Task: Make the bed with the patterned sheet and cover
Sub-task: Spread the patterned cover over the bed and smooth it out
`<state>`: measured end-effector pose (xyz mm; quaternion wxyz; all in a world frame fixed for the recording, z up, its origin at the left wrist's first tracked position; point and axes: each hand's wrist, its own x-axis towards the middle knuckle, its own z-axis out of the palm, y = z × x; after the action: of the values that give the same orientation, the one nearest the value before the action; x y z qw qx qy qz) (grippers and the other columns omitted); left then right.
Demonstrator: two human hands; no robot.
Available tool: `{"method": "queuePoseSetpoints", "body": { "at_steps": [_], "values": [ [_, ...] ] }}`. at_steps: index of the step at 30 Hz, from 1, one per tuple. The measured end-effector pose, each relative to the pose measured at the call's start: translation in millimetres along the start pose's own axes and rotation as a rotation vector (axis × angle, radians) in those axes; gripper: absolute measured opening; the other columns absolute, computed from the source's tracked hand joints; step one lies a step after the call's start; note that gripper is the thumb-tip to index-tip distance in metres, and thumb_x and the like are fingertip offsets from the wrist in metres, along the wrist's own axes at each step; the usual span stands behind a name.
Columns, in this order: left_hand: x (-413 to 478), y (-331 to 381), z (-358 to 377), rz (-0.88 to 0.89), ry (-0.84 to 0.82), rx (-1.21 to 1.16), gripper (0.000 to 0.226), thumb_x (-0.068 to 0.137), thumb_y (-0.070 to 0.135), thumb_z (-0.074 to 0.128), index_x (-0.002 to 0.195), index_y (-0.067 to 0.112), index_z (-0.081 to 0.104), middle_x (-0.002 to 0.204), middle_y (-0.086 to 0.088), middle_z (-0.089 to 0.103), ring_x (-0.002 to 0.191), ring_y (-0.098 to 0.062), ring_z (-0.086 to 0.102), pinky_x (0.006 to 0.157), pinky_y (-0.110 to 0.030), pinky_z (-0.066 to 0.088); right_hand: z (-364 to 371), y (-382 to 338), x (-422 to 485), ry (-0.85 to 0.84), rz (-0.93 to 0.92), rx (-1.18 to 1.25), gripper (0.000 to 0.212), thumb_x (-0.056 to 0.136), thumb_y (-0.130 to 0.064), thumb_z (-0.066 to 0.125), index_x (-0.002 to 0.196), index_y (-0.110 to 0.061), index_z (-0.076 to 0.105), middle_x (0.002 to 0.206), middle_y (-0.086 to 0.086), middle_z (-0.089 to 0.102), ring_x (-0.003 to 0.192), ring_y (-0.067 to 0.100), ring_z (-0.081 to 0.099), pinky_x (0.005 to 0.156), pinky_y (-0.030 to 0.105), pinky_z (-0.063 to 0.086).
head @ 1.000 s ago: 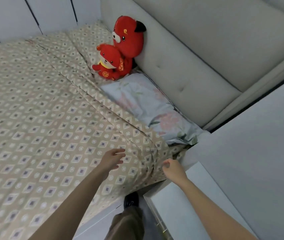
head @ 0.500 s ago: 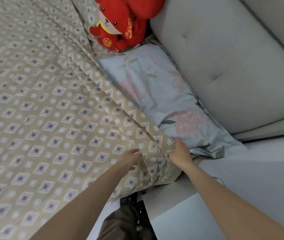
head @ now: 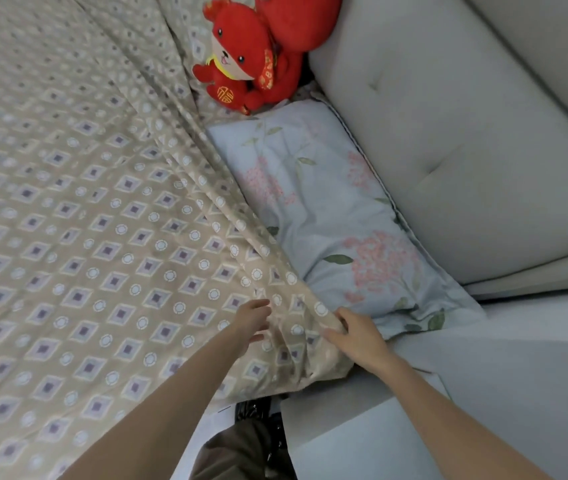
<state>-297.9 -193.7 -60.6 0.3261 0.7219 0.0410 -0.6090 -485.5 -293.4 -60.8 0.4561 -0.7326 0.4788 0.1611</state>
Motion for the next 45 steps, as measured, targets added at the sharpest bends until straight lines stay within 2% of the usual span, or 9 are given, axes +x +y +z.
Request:
{"method": "queuePoseSetpoints", "body": {
  "at_steps": [5,10,13,20,26,32,37,41,45],
  "values": [
    [-34,13,-15,0.1,0.039,-0.043,0.038,0.095,0.011,0.047,0.133,0.015,0.05,0.124,-0.009,0.055,0.104,-0.024,0.054,0.087,-0.033,0.044,3,-21,-40,-0.17,-0.044,0.027,0.034,0.073,-0.042,0.064,0.102,-0.025,0.068,0.099,-0.009,0.07,0.093,0.012,0.064,0.081,0.034,0.053],
    [-70,9,-36,0.108,0.088,-0.146,0.031,0.097,0.014,0.047,0.128,0.012,0.05,0.114,-0.008,0.051,0.103,-0.028,0.051,0.089,-0.039,0.043,3,-49,-81,-0.299,-0.195,-0.248,0.018,0.073,-0.024,0.064,0.077,-0.014,0.05,0.076,-0.002,0.053,0.07,0.017,0.052,0.056,0.029,0.032],
    [-90,2,-45,0.09,0.095,-0.116,0.025,0.097,0.021,0.048,0.121,0.014,0.048,0.12,-0.009,0.047,0.105,-0.029,0.048,0.088,-0.041,0.043,12,-66,-102,-0.356,-0.288,-0.469,0.022,0.076,-0.02,0.06,0.092,-0.015,0.046,0.09,0.005,0.051,0.08,0.022,0.052,0.057,0.031,0.032],
    [-100,-34,-69,0.059,0.152,-0.021,0.07,0.087,0.03,0.067,0.14,0.004,0.029,0.14,-0.015,0.04,0.12,-0.038,0.048,0.079,-0.042,0.049,79,-90,-142,-0.519,-0.432,-0.806,0.014,0.085,-0.014,0.056,0.093,-0.005,0.05,0.072,0.005,0.044,0.059,0.021,0.043,0.048,0.028,0.032],
    [-86,-77,-105,0.086,0.313,0.214,0.018,0.082,-0.006,0.056,0.099,-0.003,0.049,0.1,-0.02,0.054,0.068,-0.024,0.057,0.051,-0.033,0.056,135,-102,-160,-0.54,-0.397,-0.722,0.007,0.081,-0.009,0.058,0.082,-0.003,0.054,0.067,0.009,0.048,0.054,0.024,0.047,0.046,0.025,0.03],
    [-100,-116,-168,0.178,0.369,0.259,0.02,0.089,0.011,0.055,0.105,-0.001,0.055,0.087,-0.016,0.066,0.064,-0.027,0.069,0.059,-0.038,0.06,190,-90,-179,-0.545,-0.143,-0.578,0.02,0.078,-0.012,0.055,0.097,-0.014,0.047,0.072,0.005,0.049,0.058,0.02,0.049,0.05,0.026,0.036],
    [-133,-123,-205,0.213,0.231,0.117,0.03,0.09,0.003,0.06,0.116,-0.01,0.055,0.082,-0.016,0.063,0.045,-0.015,0.065,0.064,-0.035,0.06,223,-104,-210,-0.493,-0.267,-0.79,0.029,0.091,-0.021,0.05,0.066,-0.016,0.036,0.063,0.002,0.038,0.054,0.016,0.034,0.055,0.029,0.032],
    [-151,-128,-238,0.23,0.222,0.002,0.03,0.087,-0.004,0.061,0.115,-0.014,0.053,0.075,-0.014,0.063,0.039,-0.01,0.062,0.058,-0.028,0.058,253,-115,-223,-0.479,-0.26,-0.75,0.01,0.088,-0.01,0.055,0.094,-0.008,0.047,0.075,0.007,0.049,0.062,0.02,0.045,0.06,0.031,0.04],
    [-149,-173,-263,0.138,0.249,0.062,0.033,0.083,-0.012,0.061,0.115,-0.015,0.054,0.086,-0.022,0.064,0.058,-0.025,0.065,0.06,-0.034,0.055,299,-118,-225,-0.588,-0.215,-0.781,0.034,0.091,-0.012,0.056,0.122,0.001,0.05,0.11,0.02,0.059,0.1,0.034,0.058,0.081,0.039,0.046]
  ]
}}
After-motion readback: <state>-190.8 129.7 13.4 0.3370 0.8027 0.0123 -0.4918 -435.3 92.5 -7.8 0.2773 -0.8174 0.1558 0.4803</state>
